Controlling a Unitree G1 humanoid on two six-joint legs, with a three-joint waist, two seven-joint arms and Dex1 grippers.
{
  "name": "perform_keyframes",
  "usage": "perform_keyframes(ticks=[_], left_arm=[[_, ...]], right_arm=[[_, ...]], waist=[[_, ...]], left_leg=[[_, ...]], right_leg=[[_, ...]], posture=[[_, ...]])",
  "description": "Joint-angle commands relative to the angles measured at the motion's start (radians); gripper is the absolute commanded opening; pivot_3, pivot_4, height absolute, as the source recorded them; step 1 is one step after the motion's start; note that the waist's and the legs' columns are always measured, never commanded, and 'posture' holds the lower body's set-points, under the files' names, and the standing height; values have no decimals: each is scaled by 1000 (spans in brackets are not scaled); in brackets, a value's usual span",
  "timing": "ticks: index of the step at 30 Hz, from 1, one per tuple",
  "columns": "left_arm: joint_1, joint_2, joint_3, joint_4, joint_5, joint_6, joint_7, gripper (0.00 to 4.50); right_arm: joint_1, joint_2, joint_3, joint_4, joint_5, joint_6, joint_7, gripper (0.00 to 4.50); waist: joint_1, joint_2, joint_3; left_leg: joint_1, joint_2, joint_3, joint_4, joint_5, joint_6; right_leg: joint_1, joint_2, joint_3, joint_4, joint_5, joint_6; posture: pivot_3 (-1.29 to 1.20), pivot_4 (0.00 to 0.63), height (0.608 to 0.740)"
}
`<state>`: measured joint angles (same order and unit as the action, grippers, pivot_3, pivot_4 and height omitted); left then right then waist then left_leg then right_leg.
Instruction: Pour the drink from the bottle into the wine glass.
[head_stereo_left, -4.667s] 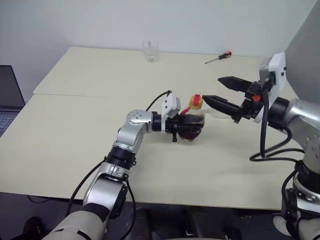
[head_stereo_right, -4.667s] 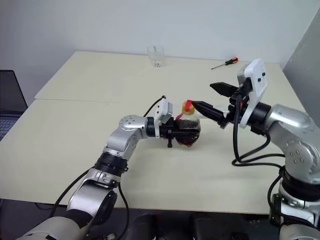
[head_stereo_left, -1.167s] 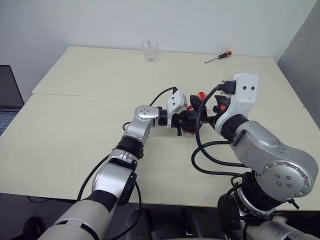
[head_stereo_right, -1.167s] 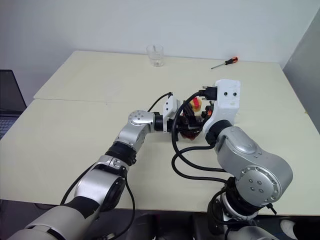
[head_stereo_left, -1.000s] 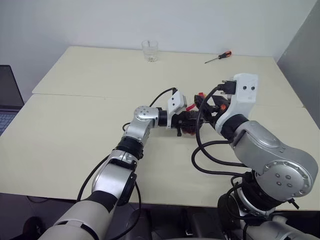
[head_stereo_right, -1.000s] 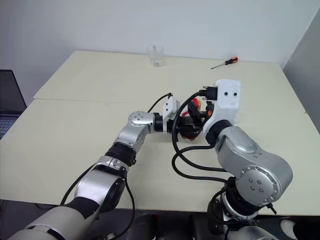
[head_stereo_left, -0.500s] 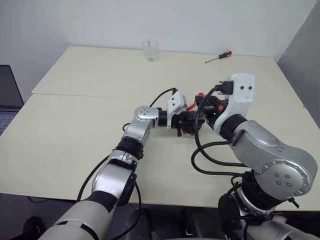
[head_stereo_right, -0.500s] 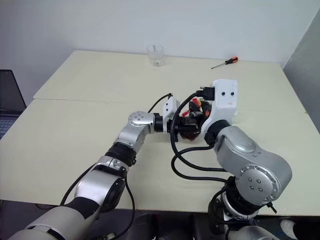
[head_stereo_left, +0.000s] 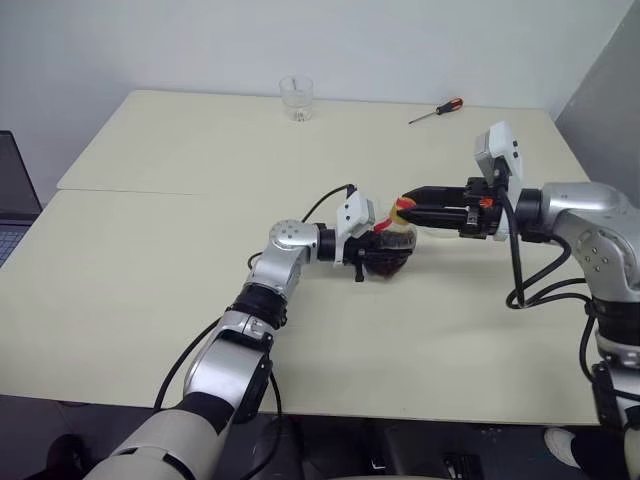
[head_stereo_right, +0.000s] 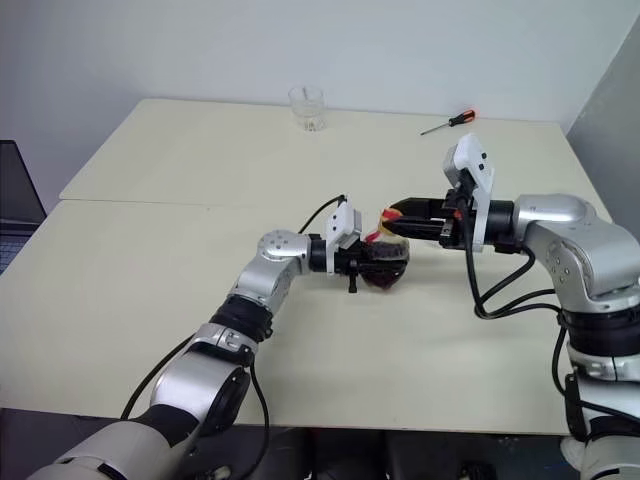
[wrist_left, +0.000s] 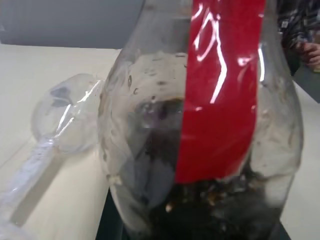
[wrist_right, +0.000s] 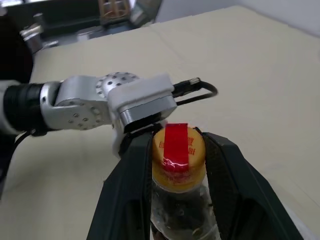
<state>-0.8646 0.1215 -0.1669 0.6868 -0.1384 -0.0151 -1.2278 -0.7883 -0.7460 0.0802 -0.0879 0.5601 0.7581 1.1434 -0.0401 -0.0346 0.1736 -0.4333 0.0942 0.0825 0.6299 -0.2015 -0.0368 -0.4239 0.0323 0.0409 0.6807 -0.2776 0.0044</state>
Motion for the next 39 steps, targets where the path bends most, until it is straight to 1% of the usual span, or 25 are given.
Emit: perform_keyframes(ticks=[1, 4, 7, 10, 13, 15, 16, 20, 21, 22, 24, 26, 28, 29, 30, 31, 34, 36, 39], left_arm=[[12, -9, 17, -162, -45, 47, 41, 845], [49, -6, 25, -254, -59, 105, 64, 845], [74, 8, 24, -298, -55, 133, 73, 844], [78, 17, 20, -304, -54, 140, 75, 844], [63, 18, 19, -294, -56, 142, 79, 844], [53, 16, 20, -281, -55, 139, 79, 844], [50, 15, 20, -278, -55, 139, 79, 844], [47, 8, 11, -269, -64, 136, 70, 835], [45, 5, 10, -268, -68, 136, 68, 827], [44, 2, 8, -267, -70, 137, 68, 827], [40, 1, 3, -264, -74, 136, 71, 826], [34, 0, 1, -251, -76, 130, 71, 826], [31, 3, 0, -242, -79, 126, 70, 826], [30, 5, 0, -235, -80, 122, 68, 826], [29, 7, 1, -228, -81, 119, 67, 826], [29, 9, 0, -221, -80, 116, 65, 826], [26, 6, -1, -203, -78, 107, 65, 826], [22, 3, -2, -196, -77, 104, 66, 826], [13, 3, 0, -177, -74, 95, 70, 823]], right_arm=[[-56, -3, 166, 96, -68, -119, 253, 1191], [-84, 10, 187, 155, -105, -177, 313, 1191], [-93, 20, 186, 179, -121, -191, 337, 1191], [-85, 17, 173, 173, -144, -215, 323, 1191], [-71, 0, 130, 109, -109, -160, 290, 1191], [-68, -9, 85, 43, -63, -89, 253, 1942], [-66, -12, 72, 20, -49, -66, 243, 2235], [-62, -22, -10, -67, -2, 15, 171, 3738], [-56, -32, -28, -88, 1, 29, 150, 4041], [-46, -45, -44, -112, 3, 42, 131, 4472], [-21, -62, -92, -156, 22, 79, 79, 4500], [16, -66, -161, -201, 19, 116, -26, 4500], [39, -47, -214, -235, 16, 157, -142, 4500], [50, -3, -233, -264, -9, 157, -242, 4500], [59, 40, -252, -299, -19, 195, -343, 4500], [76, 72, -271, -346, -10, 223, -407, 4500], [97, 144, -343, -476, 41, 314, -548, 4500], [88, 185, -400, -545, 77, 380, -637, 4500], [56, 254, -478, -658, 158, 509, -763, 4500]], waist=[[-2, 1, 0], [3, 1, 1], [10, 1, 1], [11, 1, 1], [11, 1, 1], [12, 1, 1], [12, 1, 1], [12, 1, 1], [12, 1, 1], [12, 1, 1], [12, 1, 1], [13, 1, 1], [13, 1, 1], [11, 1, 1], [9, 1, 0], [8, 1, 0], [10, 1, 0], [10, 1, 0], [10, 1, 0]], left_leg=[[0, 0, -1, 0, 0, 0], [1, 0, -1, 0, 0, 0], [1, 0, 0, 1, 0, 0], [0, 0, 0, 2, 0, 0], [0, 0, 0, 2, 0, -1], [0, 0, 1, 3, 0, -1], [0, 0, 0, 2, 0, -1], [1, 0, 0, 2, 0, -1], [1, 0, 0, 2, 0, -1], [1, 0, 0, 3, 0, -1], [1, 0, 0, 3, 0, -1], [1, 0, 0, 3, 0, -1], [1, 0, 0, 4, 0, -1], [1, 0, 0, 4, 0, -1], [1, 0, 0, 4, 0, -1], [1, 0, 0, 4, 0, -1], [1, 1, -1, 4, 1, -1], [1, 1, -1, 5, 1, -1], [1, 0, -1, 7, 1, -1]], right_leg=[[0, 1, 1, 0, 0, 0], [0, 0, 1, 1, 1, -1], [0, 0, 1, 1, 2, -3], [0, -1, 0, 2, 2, -4], [0, -1, 0, 2, 2, -4], [0, -1, 0, 2, 3, -4], [0, -1, 0, 2, 3, -4], [0, -1, 0, 2, 3, -4], [0, -1, 0, 3, 3, -4], [0, -1, 0, 3, 3, -4], [1, -1, 0, 3, 3, -4], [1, -1, 0, 2, 3, -4], [1, -2, 1, 3, 3, -4], [1, -2, 1, 3, 3, -4], [1, -2, 1, 4, 3, -4], [1, -1, 1, 5, 3, -4], [0, -1, 2, 9, 2, -4], [0, -1, 2, 10, 2, -4], [0, -1, 2, 11, 0, 0]], posture=[[0, 150, 740], [0, 150, 740], [0, 150, 740], [0, 150, 740], [0, 150, 740], [0, 150, 740], [0, 150, 740], [0, 150, 740], [0, 150, 740], [0, 150, 740], [0, 150, 740], [0, 150, 740], [0, 150, 740], [0, 150, 740], [0, 150, 740], [0, 150, 740], [0, 150, 740], [0, 150, 740], [0, 150, 740]])
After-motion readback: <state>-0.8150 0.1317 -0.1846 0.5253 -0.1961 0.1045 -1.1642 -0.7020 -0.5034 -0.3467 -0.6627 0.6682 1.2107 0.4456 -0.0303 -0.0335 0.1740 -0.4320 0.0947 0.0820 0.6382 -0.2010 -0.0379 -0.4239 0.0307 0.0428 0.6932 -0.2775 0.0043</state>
